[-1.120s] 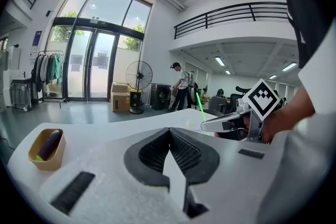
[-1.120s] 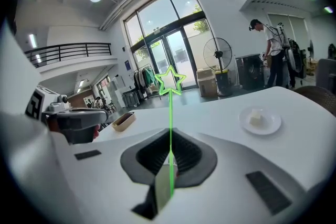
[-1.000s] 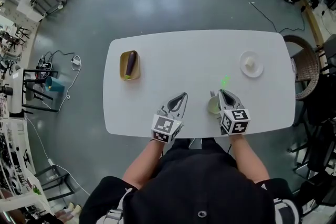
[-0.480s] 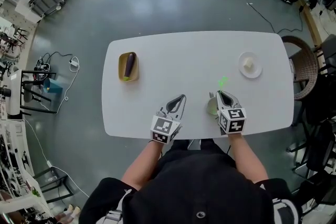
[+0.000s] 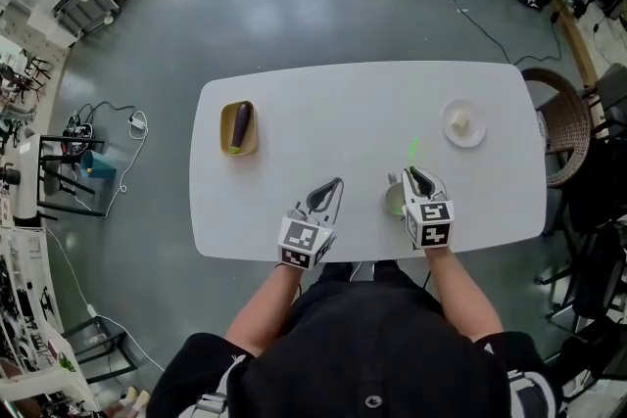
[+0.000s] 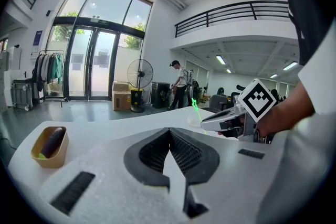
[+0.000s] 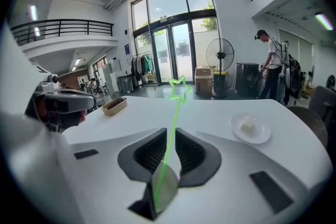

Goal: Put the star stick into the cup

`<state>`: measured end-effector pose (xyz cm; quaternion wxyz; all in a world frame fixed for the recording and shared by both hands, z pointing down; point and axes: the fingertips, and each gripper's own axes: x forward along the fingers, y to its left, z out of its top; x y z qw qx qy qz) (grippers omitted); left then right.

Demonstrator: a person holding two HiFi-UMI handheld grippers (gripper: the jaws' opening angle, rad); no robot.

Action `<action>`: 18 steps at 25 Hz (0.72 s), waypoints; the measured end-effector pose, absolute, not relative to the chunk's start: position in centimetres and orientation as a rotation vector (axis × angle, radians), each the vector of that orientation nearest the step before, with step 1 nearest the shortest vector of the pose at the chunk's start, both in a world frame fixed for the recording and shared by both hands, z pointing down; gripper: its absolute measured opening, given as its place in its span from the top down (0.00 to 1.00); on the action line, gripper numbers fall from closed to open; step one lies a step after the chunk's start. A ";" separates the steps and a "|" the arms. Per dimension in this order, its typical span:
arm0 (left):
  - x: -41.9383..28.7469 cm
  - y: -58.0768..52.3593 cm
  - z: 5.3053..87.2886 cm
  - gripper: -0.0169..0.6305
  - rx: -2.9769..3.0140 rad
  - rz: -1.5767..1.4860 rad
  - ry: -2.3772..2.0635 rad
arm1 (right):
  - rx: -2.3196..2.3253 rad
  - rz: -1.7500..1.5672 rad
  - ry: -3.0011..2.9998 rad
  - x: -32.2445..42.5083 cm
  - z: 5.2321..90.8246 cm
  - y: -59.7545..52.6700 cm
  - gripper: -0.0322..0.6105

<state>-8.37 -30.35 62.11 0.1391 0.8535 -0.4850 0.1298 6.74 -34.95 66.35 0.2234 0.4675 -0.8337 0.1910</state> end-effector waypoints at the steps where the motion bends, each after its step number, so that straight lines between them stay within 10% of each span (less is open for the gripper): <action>1: -8.3 -30.4 61.9 0.95 2.471 0.372 -1.402 | 1.293 0.525 -2.309 6.9 66.1 -35.0 0.86; 18: -4.8 -32.8 56.1 0.95 2.591 0.262 -1.390 | 1.377 0.346 -2.530 8.0 54.6 -34.7 0.90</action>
